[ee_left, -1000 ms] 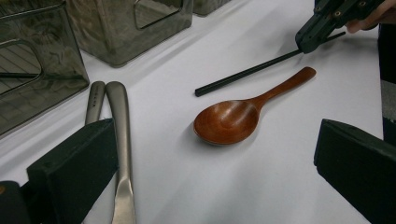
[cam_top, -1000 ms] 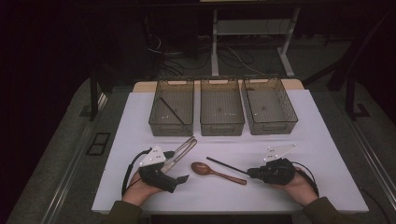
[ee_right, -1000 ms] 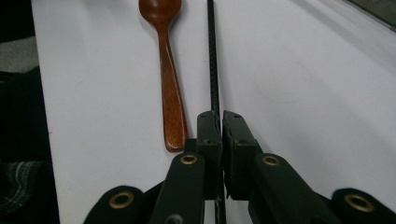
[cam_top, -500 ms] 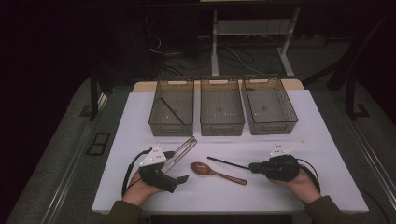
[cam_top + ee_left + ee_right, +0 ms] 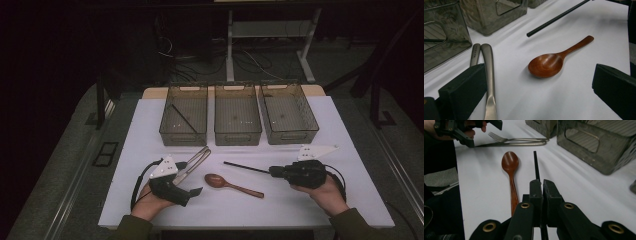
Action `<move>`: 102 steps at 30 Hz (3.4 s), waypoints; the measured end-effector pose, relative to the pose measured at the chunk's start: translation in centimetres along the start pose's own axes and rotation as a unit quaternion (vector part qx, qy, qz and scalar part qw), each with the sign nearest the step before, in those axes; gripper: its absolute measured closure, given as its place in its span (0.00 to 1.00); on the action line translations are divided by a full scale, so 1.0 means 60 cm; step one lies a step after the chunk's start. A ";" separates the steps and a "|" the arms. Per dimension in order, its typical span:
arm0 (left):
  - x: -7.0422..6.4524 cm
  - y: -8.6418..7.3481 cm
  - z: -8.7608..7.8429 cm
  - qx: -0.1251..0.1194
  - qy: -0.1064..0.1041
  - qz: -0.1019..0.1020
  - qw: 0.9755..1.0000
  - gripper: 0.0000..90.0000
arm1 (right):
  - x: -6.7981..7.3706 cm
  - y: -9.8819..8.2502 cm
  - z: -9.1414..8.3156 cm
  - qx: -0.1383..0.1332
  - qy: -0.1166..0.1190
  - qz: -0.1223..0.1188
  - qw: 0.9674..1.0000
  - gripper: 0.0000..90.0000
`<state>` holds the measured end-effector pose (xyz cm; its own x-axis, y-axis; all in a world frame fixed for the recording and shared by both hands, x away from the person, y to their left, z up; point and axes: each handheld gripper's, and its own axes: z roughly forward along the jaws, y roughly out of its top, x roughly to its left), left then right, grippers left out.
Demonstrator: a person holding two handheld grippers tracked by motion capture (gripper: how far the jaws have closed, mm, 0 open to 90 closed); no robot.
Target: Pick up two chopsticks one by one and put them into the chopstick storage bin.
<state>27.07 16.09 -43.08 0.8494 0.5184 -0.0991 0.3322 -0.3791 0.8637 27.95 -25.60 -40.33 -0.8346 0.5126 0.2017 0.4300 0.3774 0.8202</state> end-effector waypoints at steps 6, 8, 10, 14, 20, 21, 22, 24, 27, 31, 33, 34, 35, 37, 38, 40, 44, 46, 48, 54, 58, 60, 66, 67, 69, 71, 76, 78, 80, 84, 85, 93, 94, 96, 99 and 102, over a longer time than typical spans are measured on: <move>0.001 0.000 -0.001 -0.002 0.001 -0.001 1.000 0.00 | -0.002 0.019 -0.003 -0.010 -0.004 -0.007 1.000 0.95; 0.002 0.000 -0.001 -0.002 0.001 -0.002 1.000 0.00 | -0.004 0.023 -0.002 -0.013 -0.006 -0.008 1.000 0.95; 0.003 0.000 -0.001 -0.002 0.002 -0.003 1.000 0.00 | -0.005 0.027 -0.001 -0.015 -0.008 -0.008 1.000 0.95; 0.001 0.000 -0.002 -0.001 0.002 -0.001 1.000 0.00 | -0.005 0.040 -0.004 -0.025 -0.008 -0.011 1.000 0.95; 0.002 0.000 0.000 -0.002 0.003 -0.002 1.000 0.00 | -0.005 0.058 -0.007 -0.038 -0.010 -0.015 0.999 0.95; 0.002 0.000 0.000 -0.004 0.003 -0.004 1.000 0.00 | -0.006 0.062 -0.008 -0.042 -0.010 -0.014 0.999 0.95; 0.002 0.000 0.000 -0.004 0.003 -0.004 1.000 0.00 | -0.007 0.065 -0.008 -0.045 -0.011 -0.013 0.999 0.95; 0.001 0.000 0.000 -0.004 0.002 -0.004 1.000 0.00 | -0.009 0.073 -0.009 -0.049 -0.015 -0.014 0.999 0.95; 0.001 0.000 -0.001 -0.002 0.002 -0.003 1.000 0.00 | -0.011 0.085 -0.010 -0.057 -0.019 -0.015 0.998 0.95; 0.002 0.000 0.000 -0.001 0.002 0.001 1.000 0.00 | -0.013 0.101 -0.010 -0.064 -0.030 -0.014 0.997 0.95; 0.001 0.000 0.001 -0.004 0.002 -0.002 1.000 0.00 | -0.015 0.110 -0.007 -0.063 -0.032 -0.013 0.997 0.95; 0.001 0.001 0.001 -0.003 0.002 -0.002 1.000 0.00 | -0.016 0.113 -0.003 -0.064 -0.035 -0.014 0.997 0.95; 0.000 0.001 0.001 -0.004 0.002 -0.002 1.000 0.00 | -0.018 0.116 0.000 -0.063 -0.035 -0.012 0.997 0.95; 0.000 0.001 0.000 -0.004 0.001 0.000 1.000 0.00 | -0.021 0.122 0.009 -0.064 -0.036 -0.008 0.997 0.95; 0.000 0.001 0.000 -0.004 0.001 0.001 1.000 0.00 | -0.022 0.125 0.014 -0.063 -0.038 -0.007 0.997 0.95; 0.001 0.001 0.000 -0.002 0.001 0.000 1.000 0.00 | -0.023 0.132 0.024 -0.061 -0.038 -0.009 0.997 0.95; 0.001 0.001 0.000 -0.005 0.001 -0.001 1.000 0.00 | -0.025 0.147 0.045 -0.060 -0.043 -0.007 0.997 0.95; 0.002 0.001 0.001 -0.008 0.000 -0.002 1.000 0.00 | -0.025 0.157 0.056 -0.060 -0.043 -0.005 0.997 0.95; 0.003 0.001 0.000 -0.008 0.001 -0.004 1.000 0.00 | -0.027 0.168 0.066 -0.057 -0.047 -0.005 0.997 0.95; 0.002 0.002 -0.001 -0.010 0.001 -0.005 1.000 0.00 | -0.032 0.199 0.099 -0.060 -0.049 -0.001 0.997 0.95; 0.003 0.002 0.000 -0.010 0.000 -0.005 1.000 0.00 | -0.036 0.218 0.126 -0.056 -0.054 0.003 0.997 0.95; 0.002 0.002 0.000 -0.010 0.001 -0.005 1.000 0.00 | -0.040 0.228 0.139 -0.058 -0.057 0.007 0.997 0.95; 0.003 0.002 -0.001 -0.013 -0.002 -0.006 1.000 0.00 | -0.048 0.252 0.187 -0.049 -0.067 0.019 0.996 0.95; 0.003 0.003 -0.001 -0.014 -0.003 -0.007 1.000 0.00 | -0.049 0.256 0.195 -0.049 -0.069 0.017 0.996 0.95; 0.003 0.002 0.000 -0.012 -0.003 -0.007 1.000 0.00 | -0.051 0.267 0.208 -0.042 -0.073 0.016 0.996 0.95; 0.002 0.003 0.000 -0.013 -0.003 -0.007 1.000 0.00 | -0.053 0.275 0.220 -0.039 -0.077 0.018 0.996 0.95; 0.002 0.004 0.000 -0.017 -0.005 -0.004 1.000 0.00 | -0.062 0.289 0.250 -0.031 -0.089 0.024 0.995 0.95; 0.002 0.004 -0.001 -0.019 -0.006 -0.008 1.000 0.00 | -0.065 0.292 0.262 -0.024 -0.091 0.028 0.995 0.95; 0.003 0.004 -0.001 -0.020 -0.004 -0.007 1.000 0.00 | -0.068 0.295 0.274 -0.017 -0.094 0.029 0.995 0.95; 0.002 0.005 -0.004 -0.023 -0.001 -0.007 1.000 0.00 | -0.071 0.298 0.303 -0.004 -0.098 0.033 0.995 0.95; 0.002 0.005 -0.004 -0.024 -0.001 -0.007 1.000 0.00 | -0.072 0.299 0.310 -0.001 -0.099 0.033 0.994 0.95; 0.002 0.006 -0.004 -0.026 -0.005 -0.005 1.000 0.00 | -0.074 0.313 0.365 0.023 -0.113 0.030 0.993 0.95; 0.002 0.006 -0.004 -0.026 -0.005 -0.005 1.000 0.00 | -0.074 0.316 0.371 0.026 -0.116 0.031 0.992 0.95; 0.002 0.006 -0.004 -0.027 -0.006 -0.005 1.000 0.00 | -0.074 0.321 0.383 0.031 -0.120 0.034 0.992 0.95; 0.002 0.006 -0.003 -0.029 -0.007 -0.007 1.000 0.00 | -0.072 0.325 0.401 0.035 -0.120 0.039 0.991 0.95; 0.002 0.007 -0.003 -0.030 -0.007 -0.007 0.999 0.00 | -0.069 0.328 0.420 0.046 -0.127 0.033 0.990 0.95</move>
<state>27.22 16.12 -42.63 0.8508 0.5122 -0.1175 0.3186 -0.3248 0.8905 48.54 -0.83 -38.53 -0.6953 0.7115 0.1020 0.5201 0.4000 0.7546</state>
